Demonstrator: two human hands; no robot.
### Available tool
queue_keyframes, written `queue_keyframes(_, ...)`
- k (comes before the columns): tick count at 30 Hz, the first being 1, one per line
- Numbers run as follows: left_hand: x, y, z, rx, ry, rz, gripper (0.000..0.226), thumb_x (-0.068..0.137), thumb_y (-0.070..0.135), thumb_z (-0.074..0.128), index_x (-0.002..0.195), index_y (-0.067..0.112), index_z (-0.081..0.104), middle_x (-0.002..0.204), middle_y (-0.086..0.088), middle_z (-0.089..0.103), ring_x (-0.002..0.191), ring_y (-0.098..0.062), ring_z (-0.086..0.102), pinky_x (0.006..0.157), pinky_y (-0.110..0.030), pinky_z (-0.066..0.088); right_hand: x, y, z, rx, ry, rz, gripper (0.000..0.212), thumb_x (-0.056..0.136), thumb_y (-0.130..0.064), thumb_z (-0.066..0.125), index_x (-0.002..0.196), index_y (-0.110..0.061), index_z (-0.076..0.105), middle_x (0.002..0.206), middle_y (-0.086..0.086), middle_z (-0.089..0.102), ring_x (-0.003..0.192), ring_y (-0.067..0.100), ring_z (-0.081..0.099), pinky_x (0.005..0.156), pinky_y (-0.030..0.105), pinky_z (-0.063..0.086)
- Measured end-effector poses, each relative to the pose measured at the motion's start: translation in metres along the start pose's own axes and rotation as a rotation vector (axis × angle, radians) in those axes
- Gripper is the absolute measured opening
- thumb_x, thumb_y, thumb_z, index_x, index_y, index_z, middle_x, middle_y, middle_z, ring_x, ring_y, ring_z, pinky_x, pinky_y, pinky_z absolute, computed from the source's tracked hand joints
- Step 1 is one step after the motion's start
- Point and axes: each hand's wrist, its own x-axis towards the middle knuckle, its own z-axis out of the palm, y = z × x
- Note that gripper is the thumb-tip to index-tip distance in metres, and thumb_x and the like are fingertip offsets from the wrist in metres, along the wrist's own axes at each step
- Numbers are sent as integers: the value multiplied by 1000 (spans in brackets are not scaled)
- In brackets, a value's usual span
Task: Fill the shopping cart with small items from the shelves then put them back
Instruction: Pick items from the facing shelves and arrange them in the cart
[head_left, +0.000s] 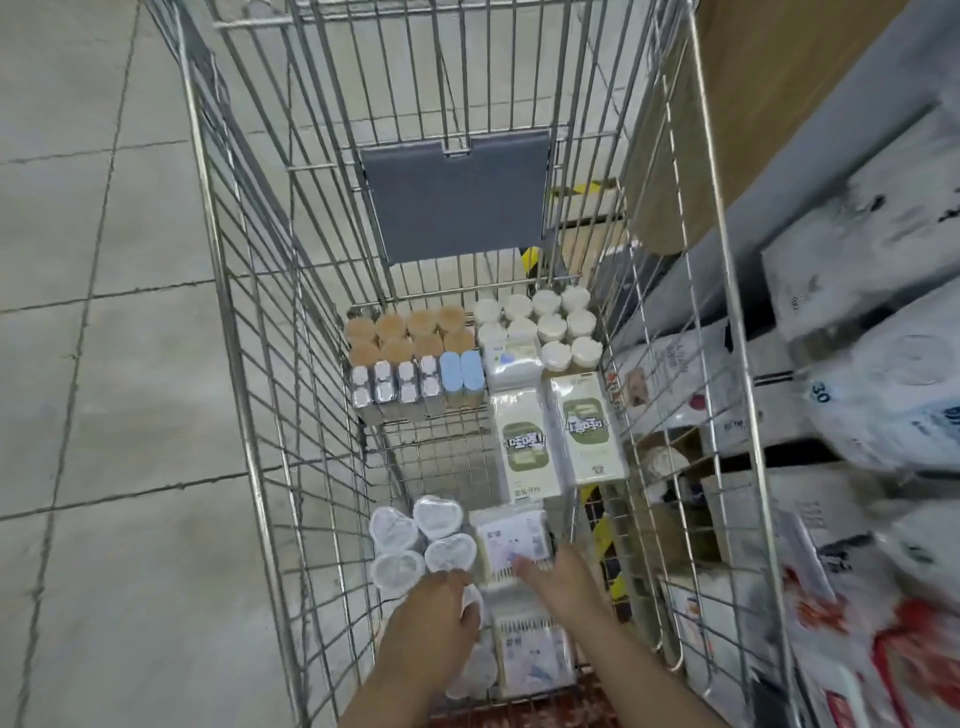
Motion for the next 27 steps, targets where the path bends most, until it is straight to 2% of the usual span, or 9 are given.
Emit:
queue_keyframes(4,1,-4,11,-84,-5,-40,31,97,29,43,127,23,49,124,4,55,112,-14,53,88,-27,43,5,1,5,45,18,24,71,85,-26,72,144,-6,38,139,11,50,122,27,52,89,25,43)
queue_keyframes(6,3,-3,13,-105,8,-50,30,97,27,43,125,22,50,124,3,55,111,-15,53,84,-26,42,6,2,5,99,40,19,64,83,-20,74,137,-4,46,134,10,55,105,22,58,88,26,47)
queue_keyframes(11,6,-6,18,-163,52,-101,27,95,25,45,121,21,53,116,3,59,103,-15,56,83,-28,46,4,5,0,181,23,29,59,86,-12,70,138,-5,43,123,9,58,86,12,47,76,21,38)
queue_keyframes(14,8,-8,20,-257,117,-126,24,95,22,47,117,20,56,107,5,60,95,-13,57,82,-28,47,-1,8,-4,201,20,-7,68,85,-21,71,143,-9,39,136,7,52,109,22,55,92,30,41)
queue_keyframes(16,8,-6,18,-346,158,-159,23,96,19,48,117,16,57,99,6,59,92,-13,56,80,-28,46,-6,13,-8,252,-8,-28,78,84,-25,72,148,-10,30,148,7,41,128,26,46,103,34,36)
queue_keyframes(19,4,2,12,-523,194,-210,24,97,19,49,119,13,57,100,3,61,92,-16,58,79,-29,47,-19,17,-20,426,-53,-51,77,85,-22,71,148,-8,28,146,6,42,129,23,45,99,27,35)
queue_keyframes(22,0,17,-1,-717,153,-189,24,97,24,51,120,18,57,106,3,63,99,-16,58,75,-18,42,-39,18,-34,484,-95,-91,63,84,-29,72,138,-18,43,135,-6,52,115,13,55,97,27,42)
queue_keyframes(24,-5,28,-11,-807,93,-154,16,97,22,51,111,20,58,96,10,60,91,-9,57,71,-9,41,-59,14,-41,535,-127,-115,43,88,-26,67,125,-29,47,117,-14,53,99,1,57,84,14,46)
queue_keyframes(27,-14,34,-23,-866,91,-135,20,95,14,55,114,11,60,102,1,65,90,-6,59,74,-13,47,-92,5,-50,605,-135,-143,30,88,-24,66,103,-38,44,97,-21,55,72,-17,46,66,4,41)
